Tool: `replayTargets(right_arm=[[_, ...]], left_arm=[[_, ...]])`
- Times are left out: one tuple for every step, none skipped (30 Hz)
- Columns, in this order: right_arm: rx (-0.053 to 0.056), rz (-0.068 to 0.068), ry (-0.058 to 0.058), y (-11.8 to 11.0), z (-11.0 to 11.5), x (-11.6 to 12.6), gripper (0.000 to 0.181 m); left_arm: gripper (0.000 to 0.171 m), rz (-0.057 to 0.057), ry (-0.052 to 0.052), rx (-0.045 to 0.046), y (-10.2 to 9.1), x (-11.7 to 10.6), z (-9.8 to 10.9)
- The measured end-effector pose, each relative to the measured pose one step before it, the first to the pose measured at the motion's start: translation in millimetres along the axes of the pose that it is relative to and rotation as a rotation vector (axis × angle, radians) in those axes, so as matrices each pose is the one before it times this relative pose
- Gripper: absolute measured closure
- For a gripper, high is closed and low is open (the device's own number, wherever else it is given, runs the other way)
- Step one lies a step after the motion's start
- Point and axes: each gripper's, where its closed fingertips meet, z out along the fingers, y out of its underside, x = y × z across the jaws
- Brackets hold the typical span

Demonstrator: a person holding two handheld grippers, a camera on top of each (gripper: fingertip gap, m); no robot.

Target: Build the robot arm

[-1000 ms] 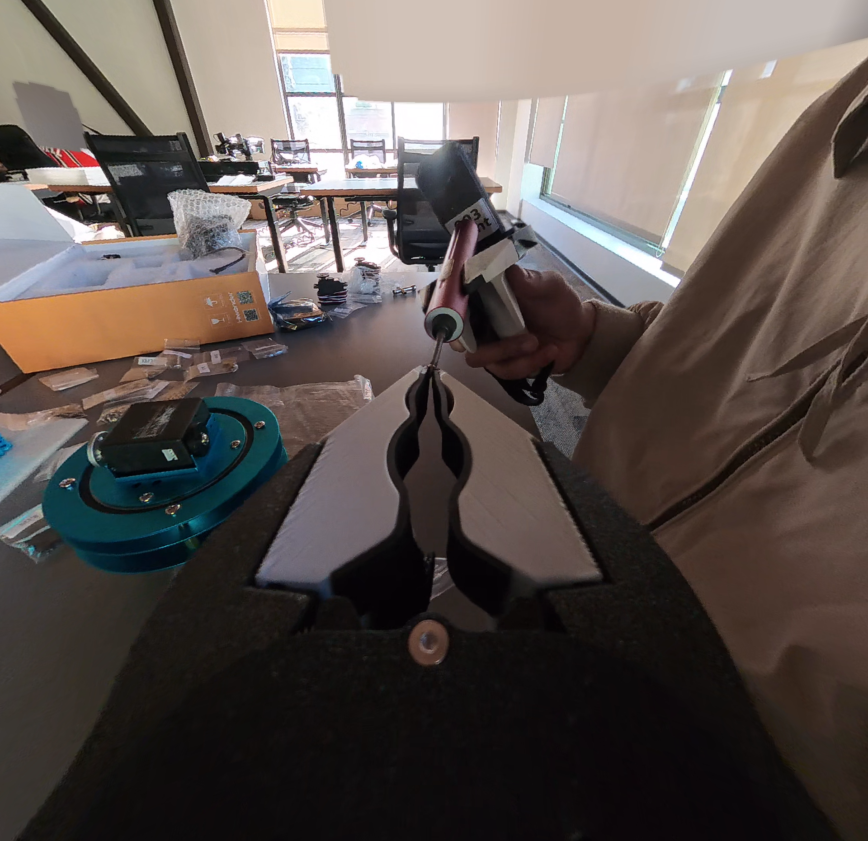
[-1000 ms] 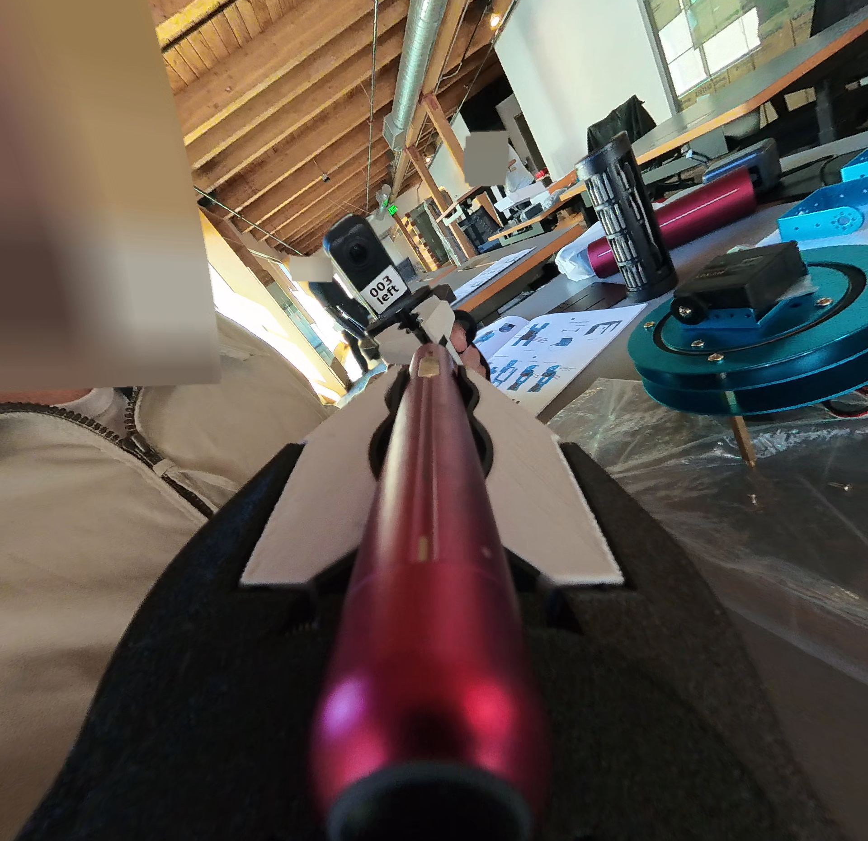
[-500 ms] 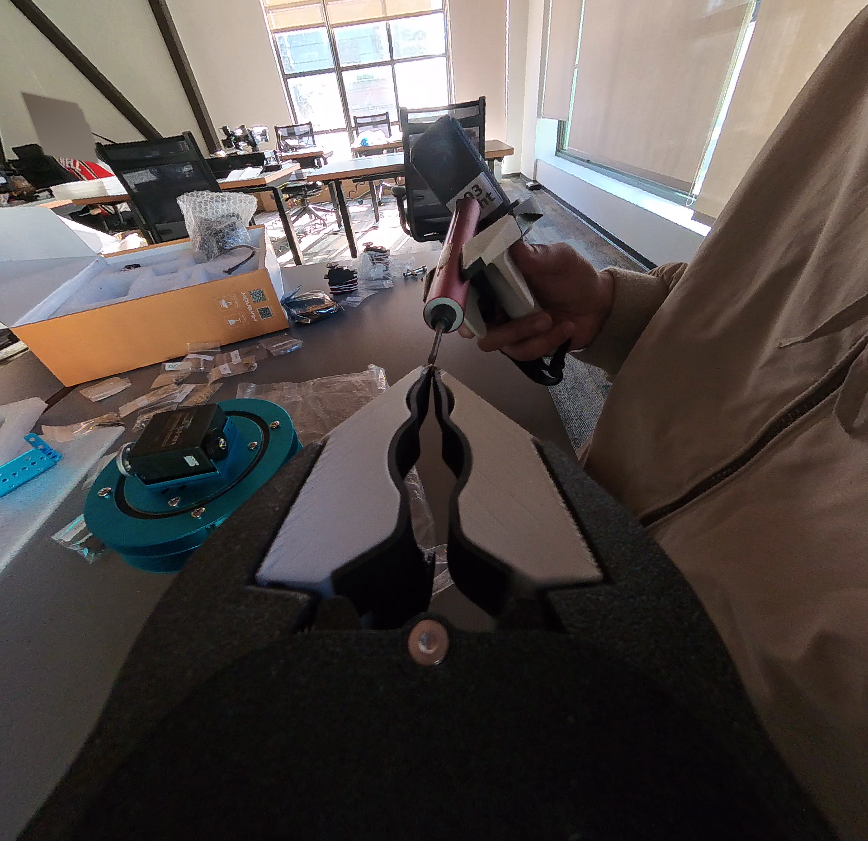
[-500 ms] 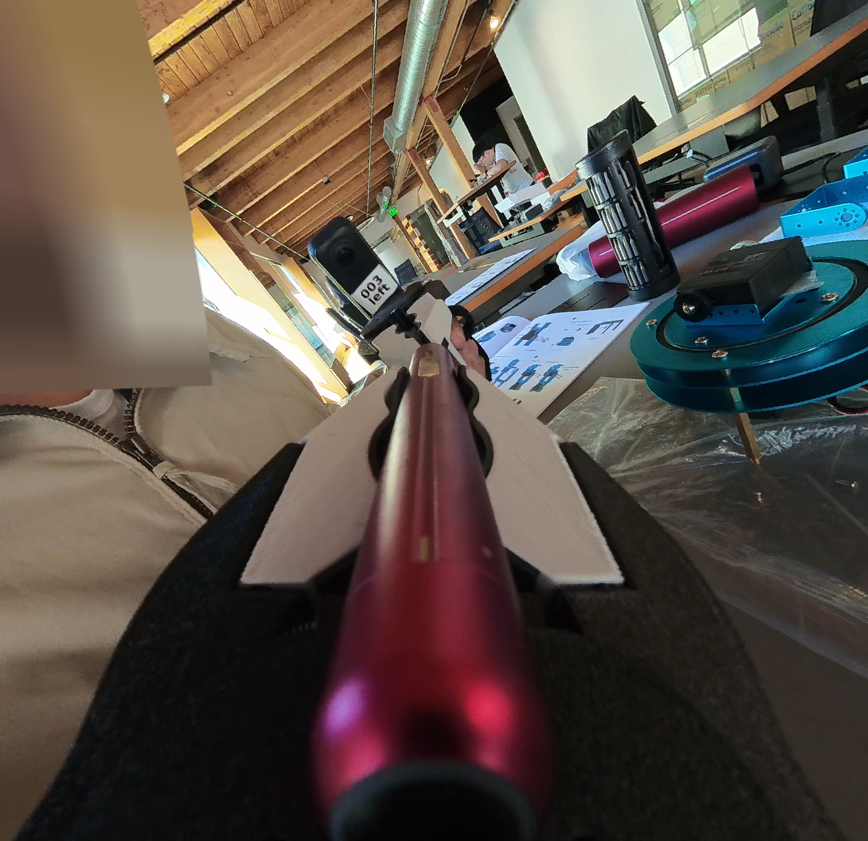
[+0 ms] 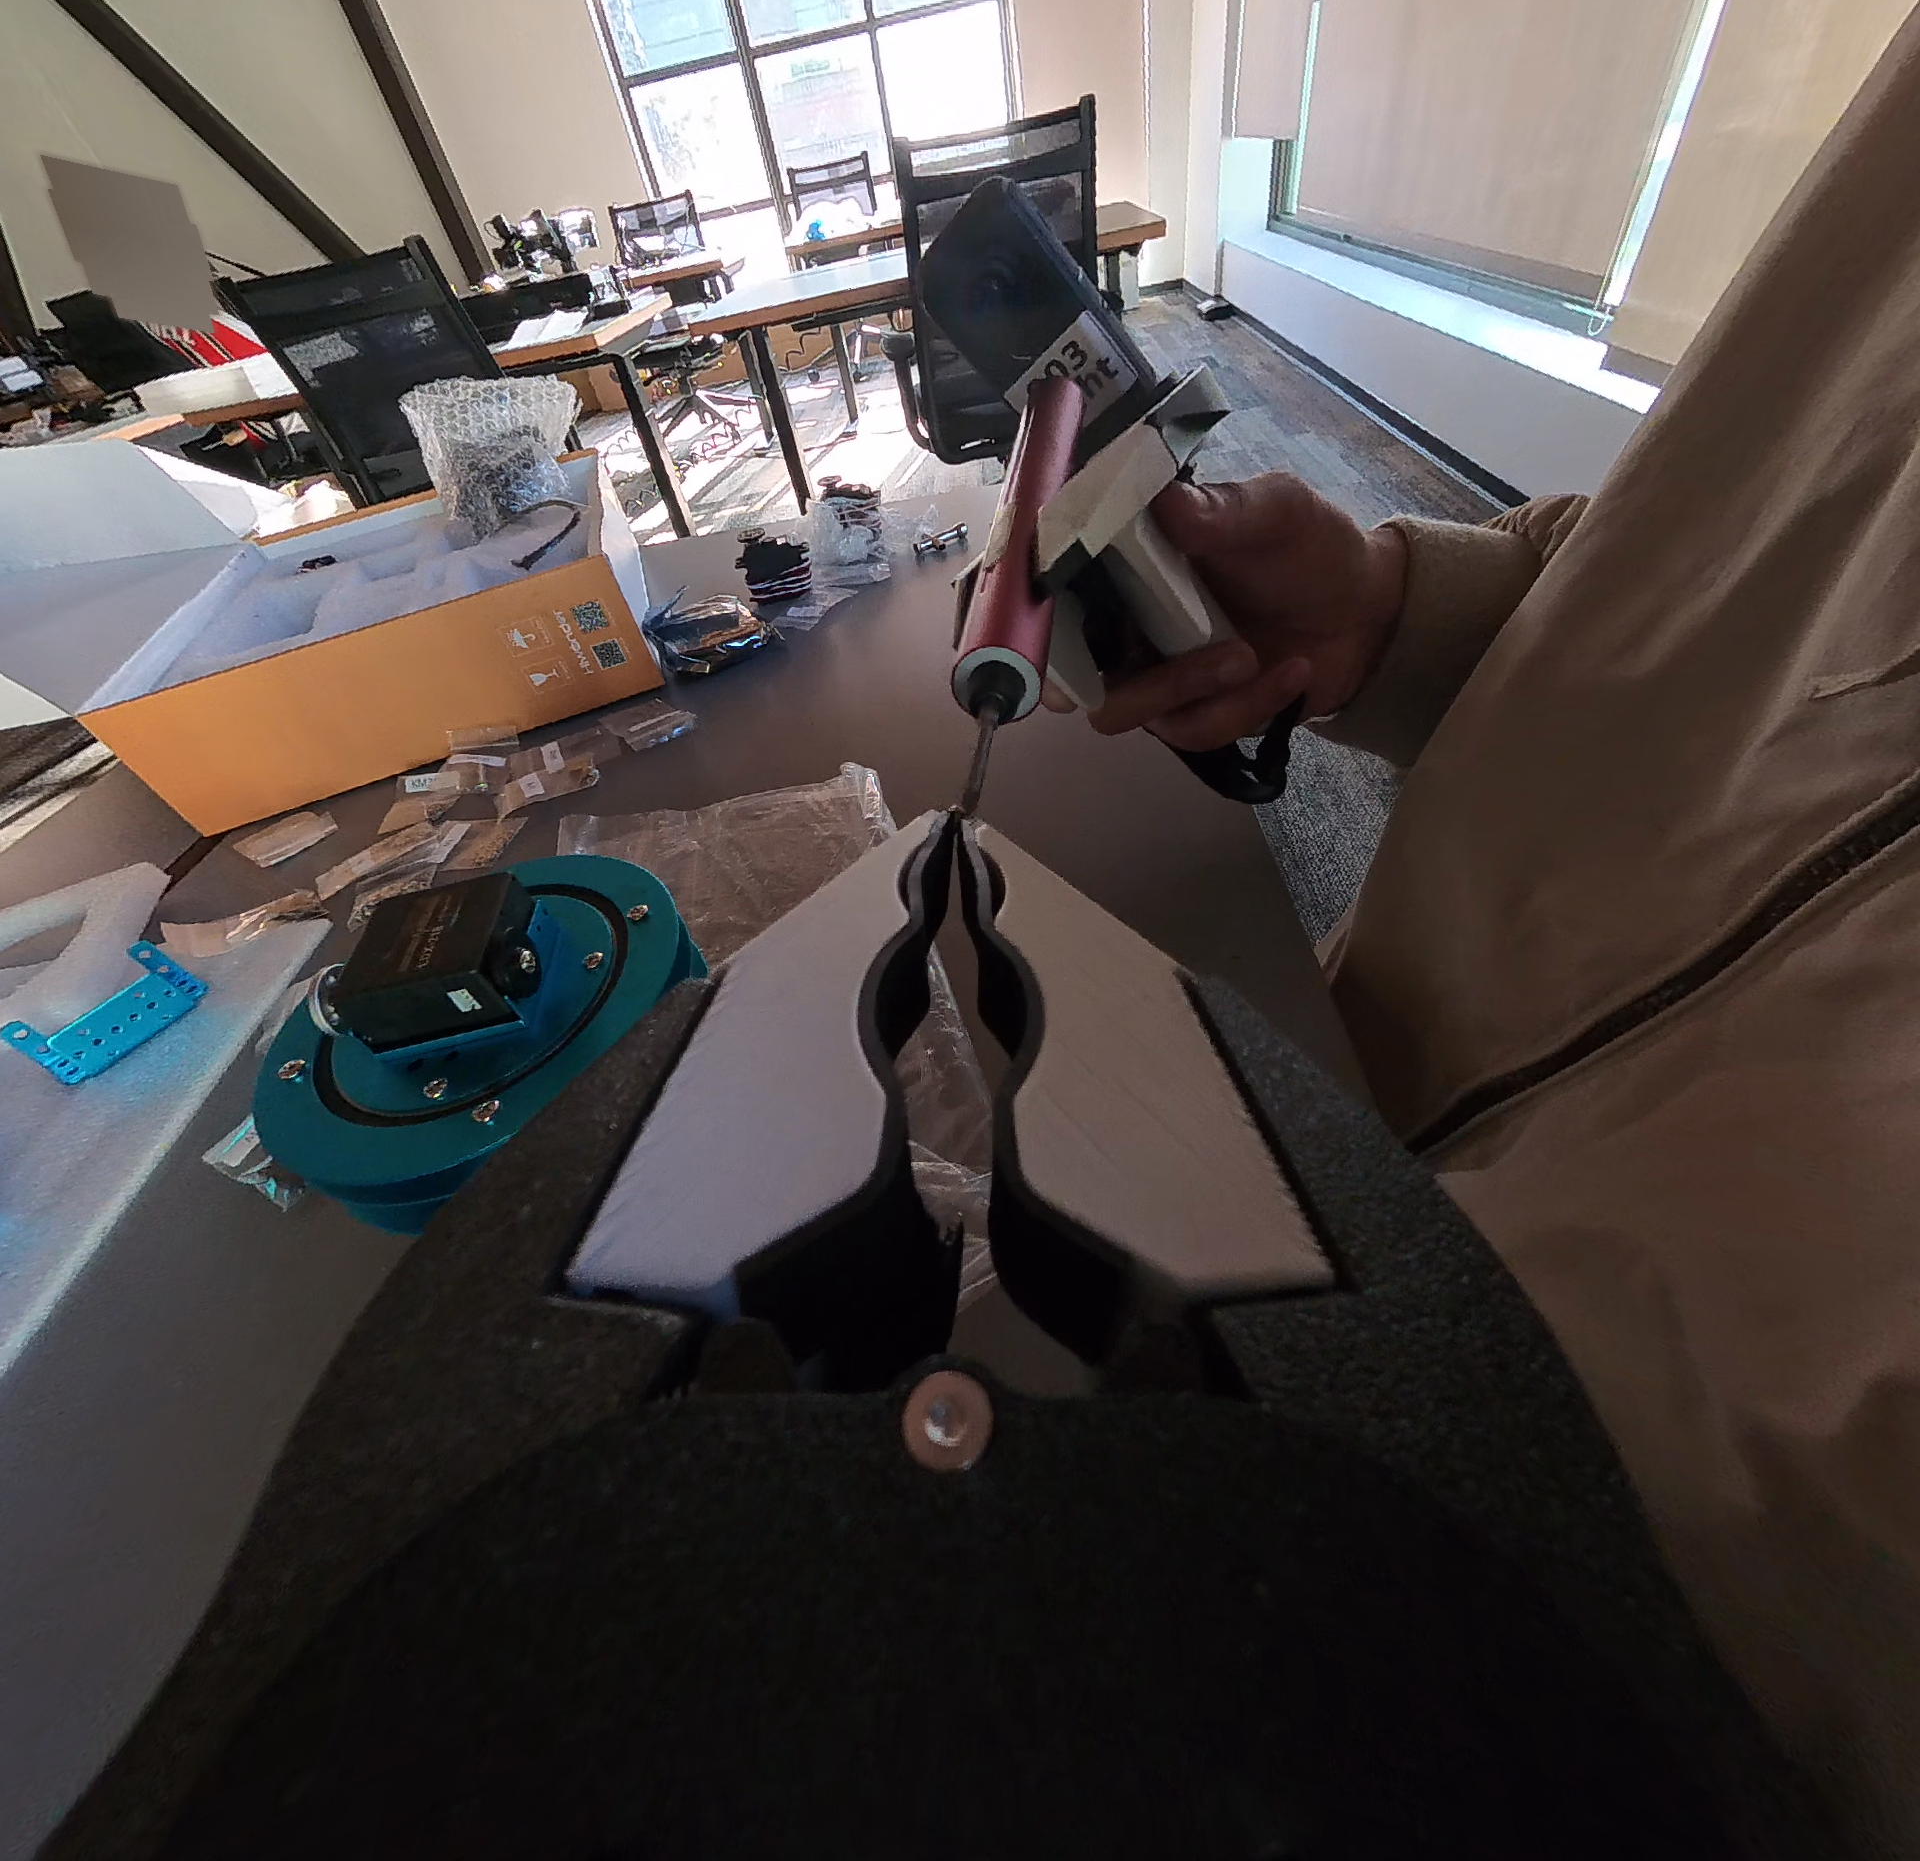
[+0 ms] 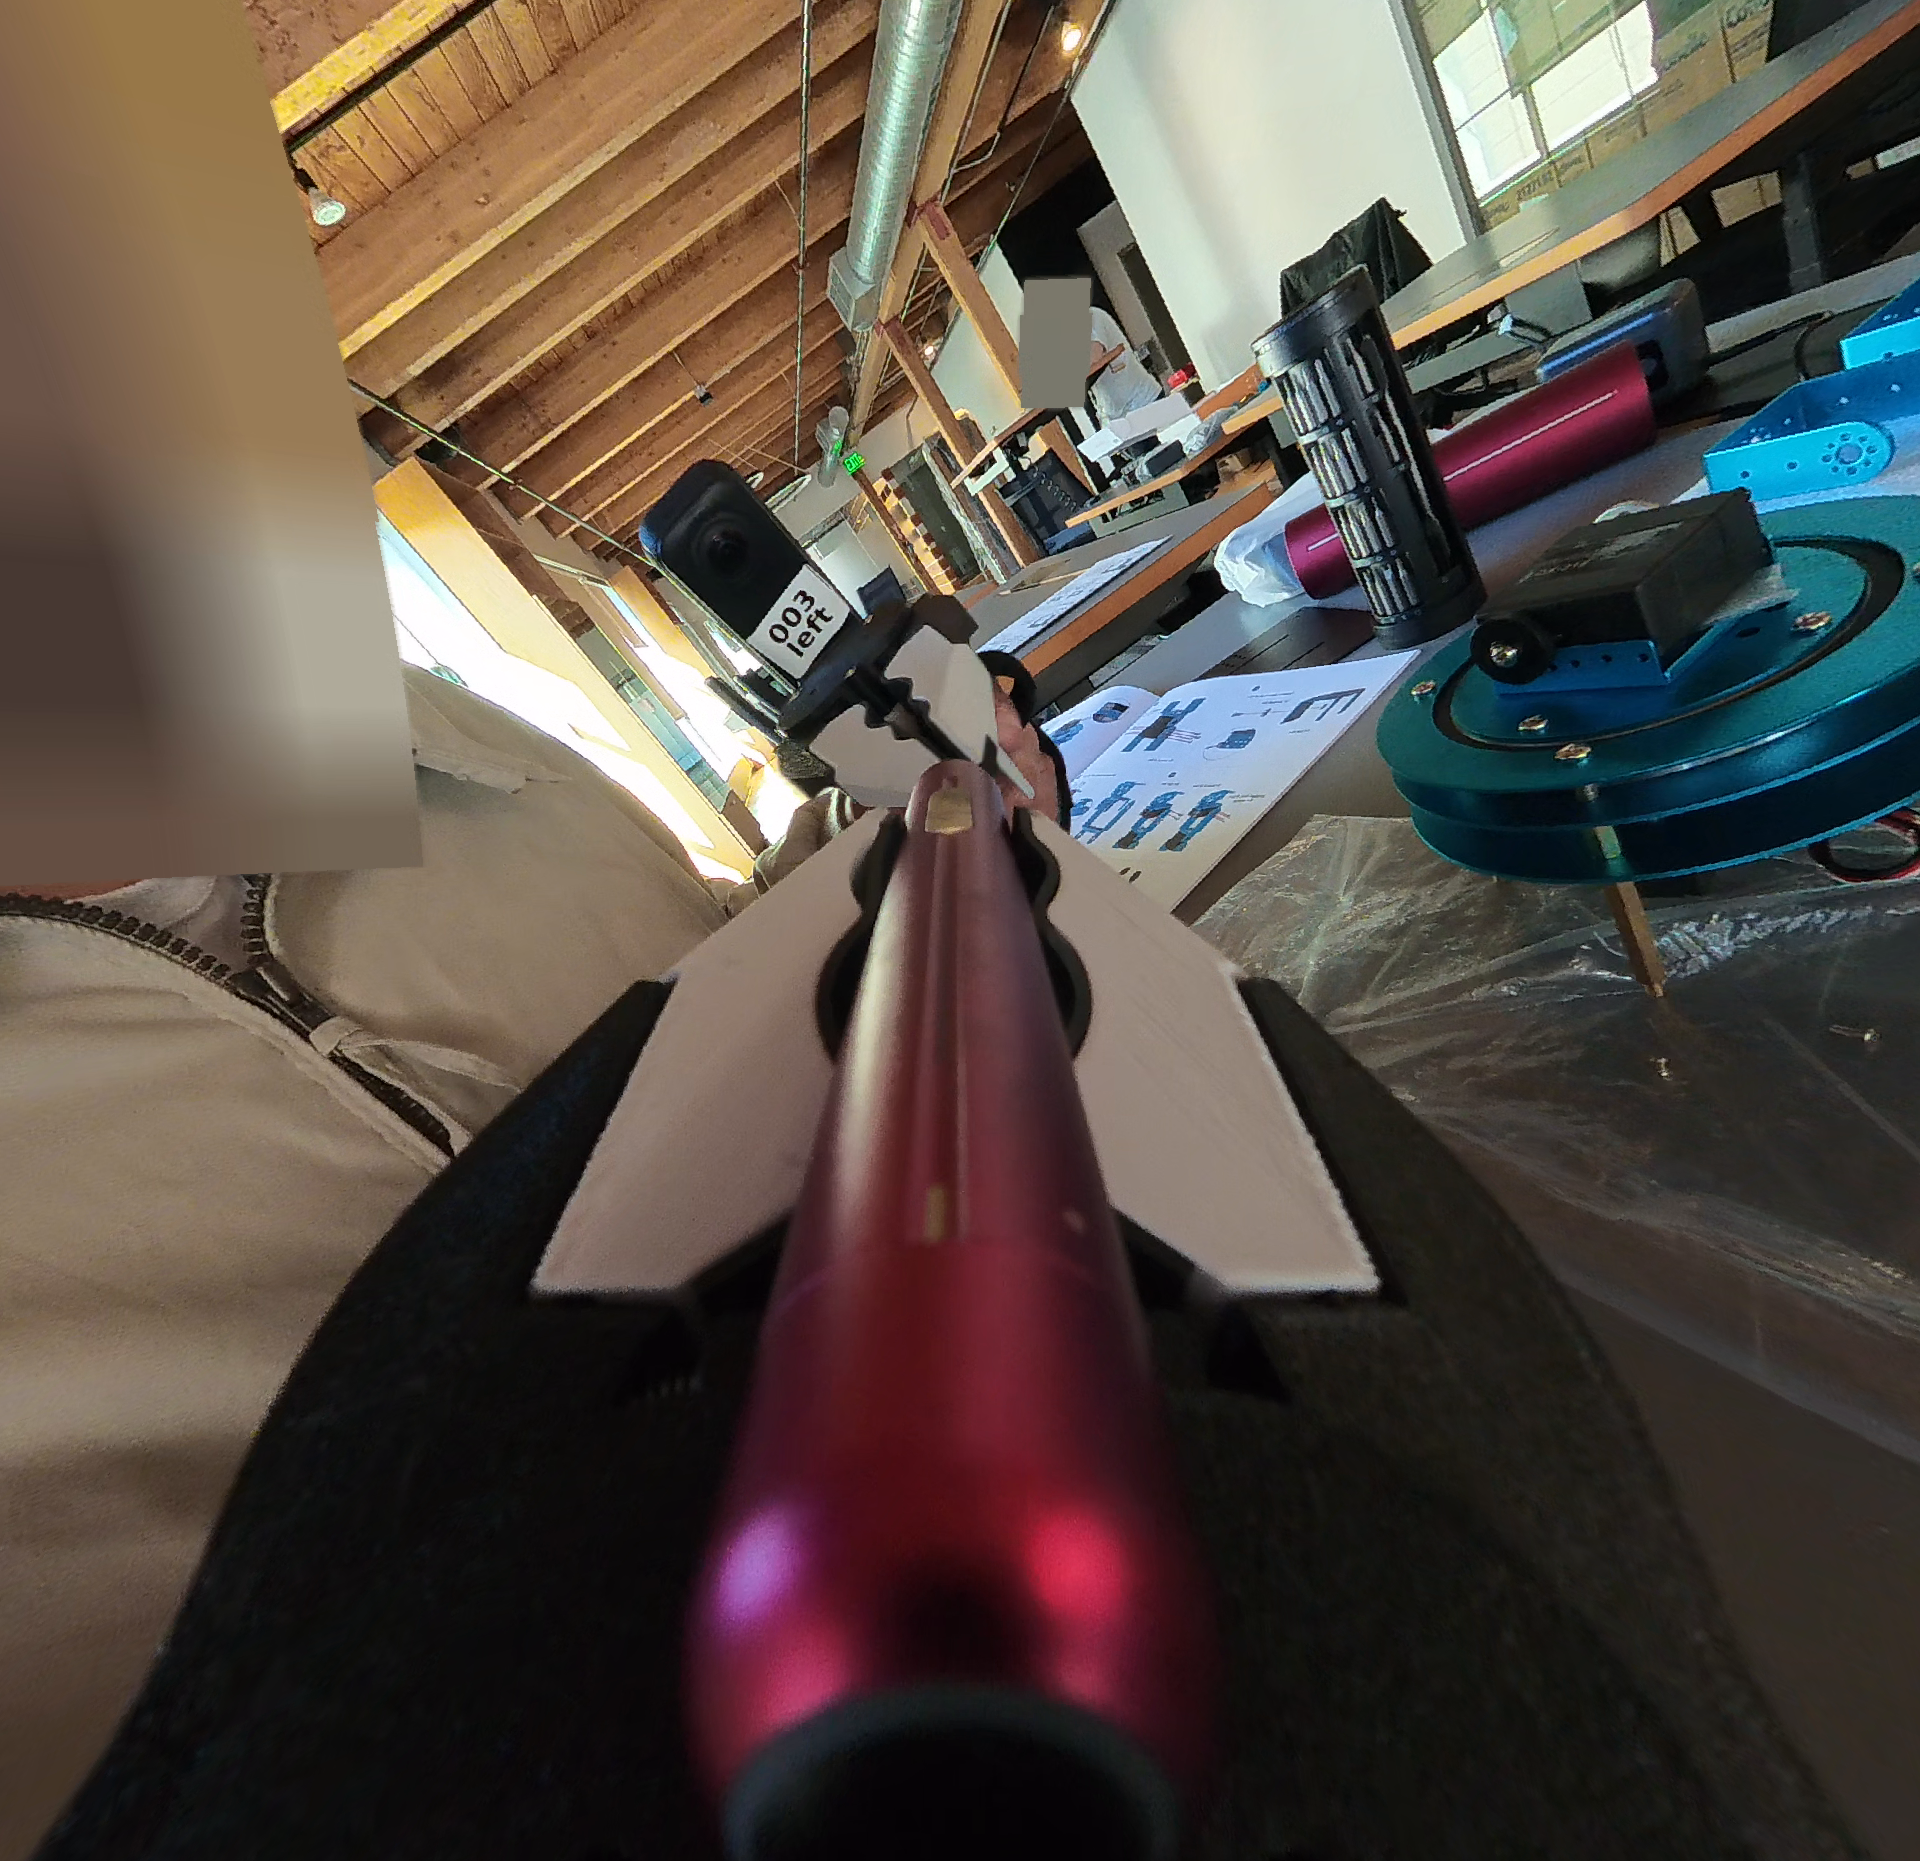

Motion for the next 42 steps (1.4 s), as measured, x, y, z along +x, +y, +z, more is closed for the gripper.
replayTargets(right_arm=[[0.0006,-0.0025,0.0010,-0.02,-0.02,-0.14,0.161],[-0.0010,-0.0002,0.0000,0.31,0.01,-0.24,0.160],[-0.0022,-0.0017,0.0049,0.33,-0.04,0.61,0.161],[-0.0019,-0.0035,0.0052,0.27,-0.03,0.61,0.161],[0.0026,0.0019,-0.0042,-0.29,-0.25,-0.57,0.161],[0.0037,0.0024,-0.0026,-0.57,-0.20,-0.19,0.161],[0.0016,-0.0001,0.0004,-0.12,-0.19,0.20,0.161],[0.0014,0.0000,-0.0016,-0.26,-0.18,-0.20,0.161],[0.0014,0.0026,-0.0060,-0.14,-0.03,-0.78,0.161],[-0.0004,0.0000,0.0004,0.17,0.09,0.10,0.160],[-0.0024,-0.0048,0.0088,0.49,0.17,1.07,0.161],[-0.0047,-0.0037,0.0069,0.85,0.16,0.87,0.161],[-0.0009,-0.0020,0.0051,0.22,-0.18,0.69,0.161],[0.0023,0.0002,-0.0019,-0.23,-0.15,-0.31,0.161],[0.0022,0.0053,-0.0053,-0.26,-0.08,-0.52,0.161],[-0.0009,0.0016,-0.0002,0.03,0.05,0.03,0.161],[-0.0024,-0.0048,0.0061,0.35,0.13,0.69,0.161],[-0.0012,-0.0029,0.0034,-0.01,-0.10,0.23,0.161],[0.0011,-0.0004,-0.0027,-0.29,0.01,-0.50,0.161],[0.0008,0.0008,-0.0025,-0.20,0.07,-0.47,0.161],[0.0010,-0.0009,0.0022,-0.06,0.04,0.25,0.161],[-0.0010,-0.0017,0.0032,0.11,-0.01,0.45,0.161],[-0.0011,-0.0003,0.0020,0.13,0.01,0.34,0.161],[0.0000,0.0009,-0.0022,0.07,-0.13,-0.13,0.161],[0.0009,0.0007,-0.0006,-0.03,-0.23,0.01,0.161],[0.0007,0.0001,0.0013,-0.13,-0.29,0.34,0.161],[-0.0012,-0.0013,0.0015,0.13,-0.22,0.32,0.161],[-0.0016,-0.0007,-0.0010,0.29,-0.14,-0.21,0.161],[-0.0001,-0.0002,-0.0007,0.17,-0.05,-0.14,0.161],[-0.0005,-0.0006,0.0038,0.19,0.09,0.61,0.161],[-0.0027,-0.0005,0.0022,0.66,0.34,0.38,0.161],[-0.0017,0.0014,-0.0053,0.53,0.43,-0.63,0.161],[-0.0009,0.0003,-0.0018,0.19,0.43,-0.28,0.161],[-0.0014,-0.0009,0.0005,0.39,0.44,0.12,0.161],[0.0022,0.0025,-0.0037,-0.33,0.14,-0.29,0.161],[0.0039,0.0030,-0.0021,-0.75,-0.15,-0.10,0.161],[0.0028,-0.0009,0.0038,-0.69,-0.45,0.75,0.161],[0.0018,-0.0027,0.0039,-0.52,-0.51,0.47,0.161],[0.0008,-0.0001,-0.0007,-0.42,-0.38,-0.08,0.161],[-0.0014,0.0010,-0.0010,0.07,-0.12,-0.03,0.161],[-0.0015,-0.0015,0.0021,0.31,0.20,0.13,0.161],[-0.0050,-0.0006,0.0010,0.98,0.60,0.11,0.161]], left_arm=[[0.171,-0.0001,-0.0005,-0.00478,0.82,-0.27,0.15],[0.171,0.0002,-0.0009,0.00028,-0.03,-0.08,-0.06],[0.171,-0.0014,0.0006,0.00312,-0.57,0.18,-0.17],[0.171,-0.0015,0.0025,0.00026,-0.15,0.57,-0.02],[0.171,0.0023,0.0014,-0.00374,0.46,0.59,0.17],[0.171,0.0042,0.0001,-0.00533,0.82,0.40,0.29],[0.171,0.0019,-0.0001,-0.00344,0.43,0.34,0.13],[0.171,-0.0010,0.0005,-0.00078,0.10,0.08,0.02],[0.171,-0.0019,0.0007,0.00069,-0.12,-0.02,-0.15],[0.171,-0.0013,0.0014,0.00022,0.01,0.07,-0.02],[0.171,0.0006,0.0003,-0.00082,-0.03,0.14,0.04],[0.171,0.0020,-0.0007,-0.00398,0.52,0.04,0.19],[0.171,0.0017,0.0002,-0.00598,0.86,0.16,0.28],[0.171,0.0014,0.0017,-0.00140,0.14,0.55,0.35],[0.171,0.0002,0.0029,0.00183,-0.40,0.59,0.15],[0.171,-0.0019,0.0026,-0.00113,-0.04,0.46,0.39],[0.171,0.0007,-0.0014,-0.00553,0.80,-0.21,0.41],[0.171,0.0020,-0.0024,-0.00343,0.45,-0.40,0.33],[0.171,-0.0030,0.0021,0.00090,-0.17,0.08,0.10],[0.171,-0.0047,0.0023,0.00113,-0.17,0.14,0.06],[0.171,-0.0017,-0.0006,-0.00063,0.09,-0.28,0.21],[0.171,-0.0003,-0.0013,-0.00253,0.53,-0.31,0.10],[0.171,-0.0004,-0.0006,-0.00237,0.48,-0.13,0.17],[0.171,-0.0018,0.0012,0.00016,0.12,0.09,-0.01],[0.171,-0.0020,0.0003,0.00067,-0.15,-0.05,-0.01],[0.171,-0.0007,-0.0017,-0.00084,0.16,-0.40,-0.10],[0.171,-0.0013,-0.0011,-0.00116,0.34,-0.48,-0.14],[0.171,-0.0022,-0.0013,0.00079,0.03,-0.55,-0.22],[0.171,-0.0025,-0.0009,0.00201,-0.18,-0.58,-0.35],[0.171,-0.0015,0.0005,0.00051,-0.02,-0.30,-0.34],[0.171,0.0011,0.0001,-0.00057,0.10,0.06,-0.20],[0.171,0.0024,0.0002,-0.00193,0.24,0.26,0.18],[0.171,0.0020,0.0002,-0.00289,0.37,0.23,0.19],[0.171,0.0014,-0.0004,-0.00119,0.12,0.00,0.03],[0.171,0.0002,0.0009,-0.00020,-0.02,-0.06,-0.15],[0.171,-0.0005,0.0009,-0.00141,0.18,-0.09,-0.30],[0.171,0.0007,-0.0008,-0.00218,0.55,-0.29,-0.23],[0.171,0.0016,-0.0009,-0.00247,0.50,0.00,-0.09],[0.171,0.0019,0.0005,-0.00250,0.50,0.19,-0.09],[0.171,0.0012,0.0008,-0.00090,0.15,0.33,0.06],[0.171,-0.0002,0.0003,0.00039,-0.20,0.20,0.12],[0.171,0.0001,0.0001,0.00094,-0.43,0.28,0.25]])
